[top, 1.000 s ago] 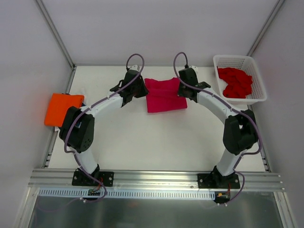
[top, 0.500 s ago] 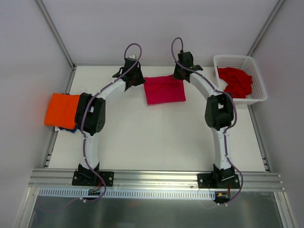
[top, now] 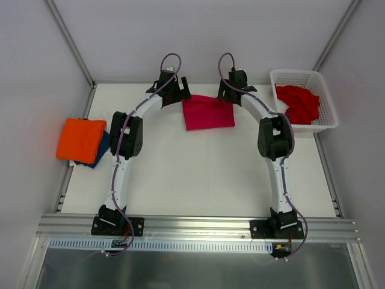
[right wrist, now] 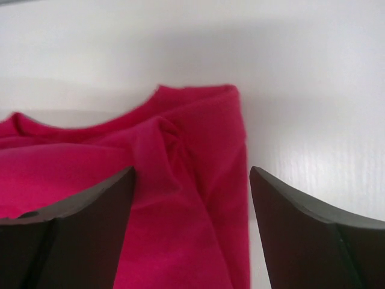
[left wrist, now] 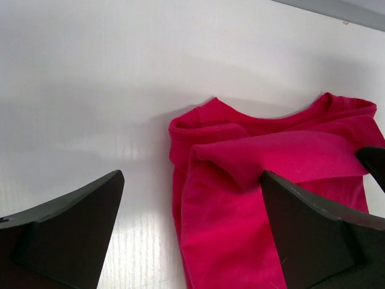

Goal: Fold and stack the t-shirts
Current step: Fold the tshirt

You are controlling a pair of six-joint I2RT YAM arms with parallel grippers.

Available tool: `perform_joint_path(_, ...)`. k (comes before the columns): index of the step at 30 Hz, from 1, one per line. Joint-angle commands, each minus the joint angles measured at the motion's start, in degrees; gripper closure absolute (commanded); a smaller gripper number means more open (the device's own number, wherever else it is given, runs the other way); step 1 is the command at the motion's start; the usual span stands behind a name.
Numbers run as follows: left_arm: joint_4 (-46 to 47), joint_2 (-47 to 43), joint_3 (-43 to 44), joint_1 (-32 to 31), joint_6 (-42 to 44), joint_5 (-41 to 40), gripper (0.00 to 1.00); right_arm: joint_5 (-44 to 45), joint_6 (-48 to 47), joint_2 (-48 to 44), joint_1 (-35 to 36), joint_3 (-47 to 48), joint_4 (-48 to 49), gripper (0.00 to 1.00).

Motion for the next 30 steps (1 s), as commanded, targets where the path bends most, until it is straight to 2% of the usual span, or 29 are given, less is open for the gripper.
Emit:
perform_joint_path(1,-0.12,-1.17,3.76,-0.31,3.61,1.62,0.01,2.77,-3.28,-9.09,0.12,-5.48,5.29,0.2)
perform_joint_path(8,1.55,-10.57,-3.17,-2.85,4.23,-0.67,0.01,6.02,-6.97,-23.95,2.76,-22.17,14.6,0.21)
perform_joint_path(12,4.17,-16.46,-12.64,-5.66,4.32,-2.96,0.01,7.6,-7.5,-30.73,5.13,-30.7,16.98,0.21)
perform_joint_path(15,9.96,-22.61,-20.72,-8.65,5.28,-6.02,0.01,8.13,-7.5,-34.68,6.8,-36.16,17.78,0.21)
perform_joint_path(17,11.04,-25.17,-22.69,-10.41,5.46,-5.6,0.05,8.22,-6.89,-35.48,7.51,-38.36,17.87,0.22)
perform_joint_path(18,10.95,-25.17,-22.52,-10.85,5.46,-4.81,0.12,8.14,-6.45,-35.14,7.51,-38.37,17.78,0.25)
perform_joint_path(19,10.87,-24.3,-22.26,-10.94,5.37,-3.94,0.52,6.92,-6.01,-34.44,7.6,-38.02,16.56,0.39)
perform_joint_path(20,10.43,-23.33,-21.73,-10.94,4.68,-3.49,0.74,6.47,-5.84,-33.56,7.6,-35.84,15.24,0.54)
perform_joint_path(21,9.47,-22.19,-19.38,-10.86,4.41,-3.49,0.93,6.12,-5.4,-30.59,7.6,-33.99,13.05,0.81)
perform_joint_path(22,5.98,-19.4,-17.61,-10.85,4.14,-3.49,1.0,6.03,-4.7,-29.0,7.51,-31.97,9.38,0.99)
perform_joint_path(30,3.22,-7.08,-8.72,-10.77,1.06,2.05,1.0,-0.03,-2.32,-15.55,7.6,-18.17,1.52,1.0)
